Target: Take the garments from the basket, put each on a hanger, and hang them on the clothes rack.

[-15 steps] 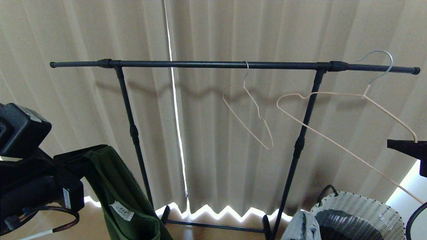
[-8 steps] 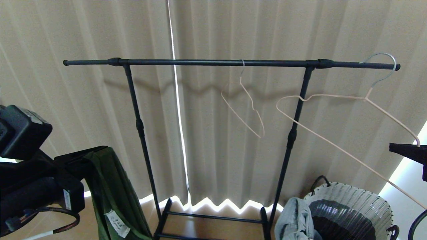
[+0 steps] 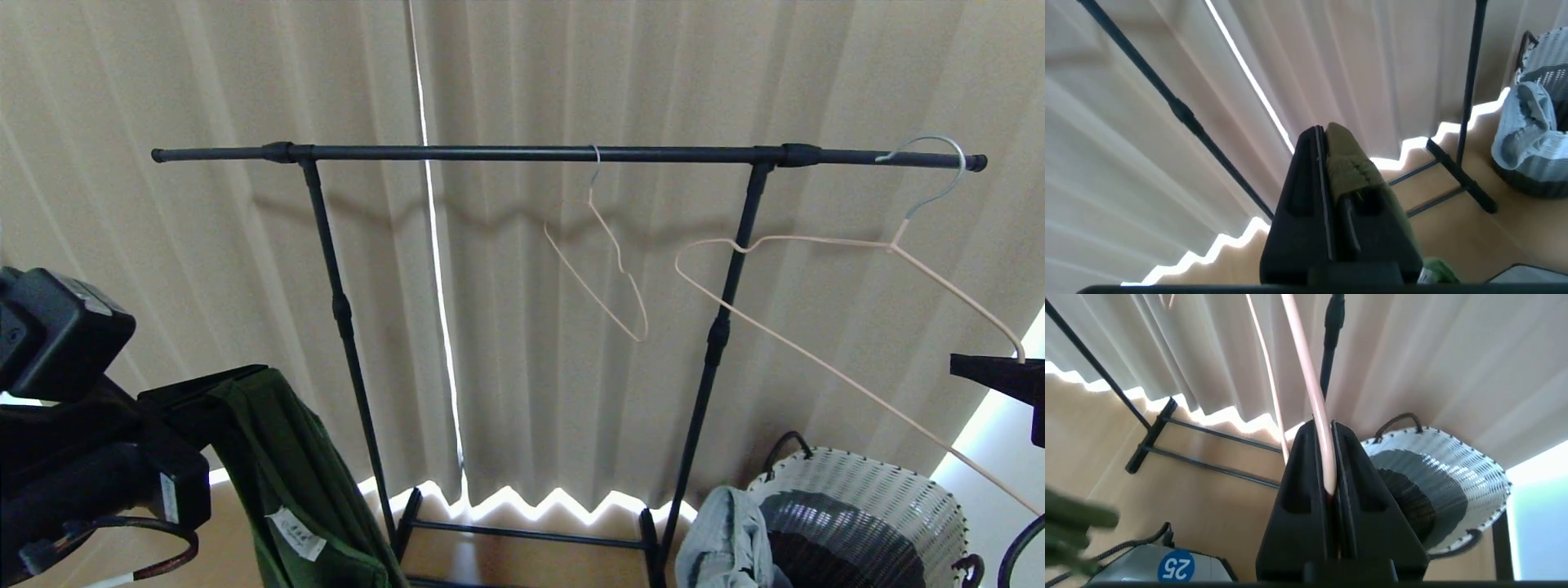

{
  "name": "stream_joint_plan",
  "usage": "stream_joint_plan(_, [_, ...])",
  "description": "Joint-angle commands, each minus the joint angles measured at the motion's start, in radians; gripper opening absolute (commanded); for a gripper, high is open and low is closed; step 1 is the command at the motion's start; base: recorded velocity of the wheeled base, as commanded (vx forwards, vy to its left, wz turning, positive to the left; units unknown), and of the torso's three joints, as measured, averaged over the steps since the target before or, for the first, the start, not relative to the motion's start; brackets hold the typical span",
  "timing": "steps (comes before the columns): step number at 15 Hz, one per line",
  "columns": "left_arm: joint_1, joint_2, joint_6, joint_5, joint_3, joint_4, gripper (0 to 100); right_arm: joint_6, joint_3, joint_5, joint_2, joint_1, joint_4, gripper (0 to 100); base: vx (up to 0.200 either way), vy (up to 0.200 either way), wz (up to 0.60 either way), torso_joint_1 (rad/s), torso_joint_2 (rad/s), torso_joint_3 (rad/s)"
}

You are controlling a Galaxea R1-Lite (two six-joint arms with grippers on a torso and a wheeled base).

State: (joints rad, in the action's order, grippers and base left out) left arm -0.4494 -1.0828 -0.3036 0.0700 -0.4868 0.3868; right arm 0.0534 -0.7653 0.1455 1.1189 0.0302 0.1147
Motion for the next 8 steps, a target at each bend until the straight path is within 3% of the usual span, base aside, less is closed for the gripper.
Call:
stream_joint_plan(1, [0.0,-0.002,0.0,0.001,-0.001,0.0,0,0.0,-0.002,0.002,0.002,-0.003,-0.001,0,0.0,0.2,0.0,0.002,0.01,0.007])
stream_joint_plan(4, [0.0,-0.005,-0.002,0.001,-0.003,0.0,0,0.0,-0.005,0.003,0.004,-0.009,-0.007,0,0.0,0.2,0.0,0.002,0.0,0.005])
stream_joint_plan(8, [0.0,-0.005,-0.003,0.001,-0.003,0.0,0,-0.003,0.029,0.011,0.01,-0.01,-0.105,0,0.0,0.2,0.0,0.002,0.0,0.0])
